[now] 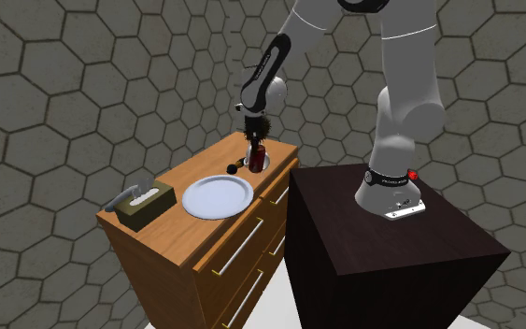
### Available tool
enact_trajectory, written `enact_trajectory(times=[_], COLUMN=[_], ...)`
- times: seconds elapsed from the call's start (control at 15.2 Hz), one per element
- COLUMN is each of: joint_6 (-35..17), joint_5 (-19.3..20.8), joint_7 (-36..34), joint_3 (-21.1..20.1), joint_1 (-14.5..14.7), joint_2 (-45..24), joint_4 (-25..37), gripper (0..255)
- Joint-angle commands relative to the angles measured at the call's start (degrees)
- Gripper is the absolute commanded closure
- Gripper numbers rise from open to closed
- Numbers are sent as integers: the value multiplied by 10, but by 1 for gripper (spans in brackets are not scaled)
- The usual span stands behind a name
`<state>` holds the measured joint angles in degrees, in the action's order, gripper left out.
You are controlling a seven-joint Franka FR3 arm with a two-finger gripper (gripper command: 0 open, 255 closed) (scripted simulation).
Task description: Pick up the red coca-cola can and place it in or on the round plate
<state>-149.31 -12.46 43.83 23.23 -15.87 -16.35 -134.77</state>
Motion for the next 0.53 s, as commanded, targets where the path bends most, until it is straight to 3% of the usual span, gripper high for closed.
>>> enact_trajectory(times=[0.0, 0.46], joint_6=[13, 61], joint_5=[12, 54], joint_7=[-9, -39], joint_3=[6, 25], joint_1=[5, 18], joint_2=[14, 65], joint_4=[1, 3], gripper=[255, 255])
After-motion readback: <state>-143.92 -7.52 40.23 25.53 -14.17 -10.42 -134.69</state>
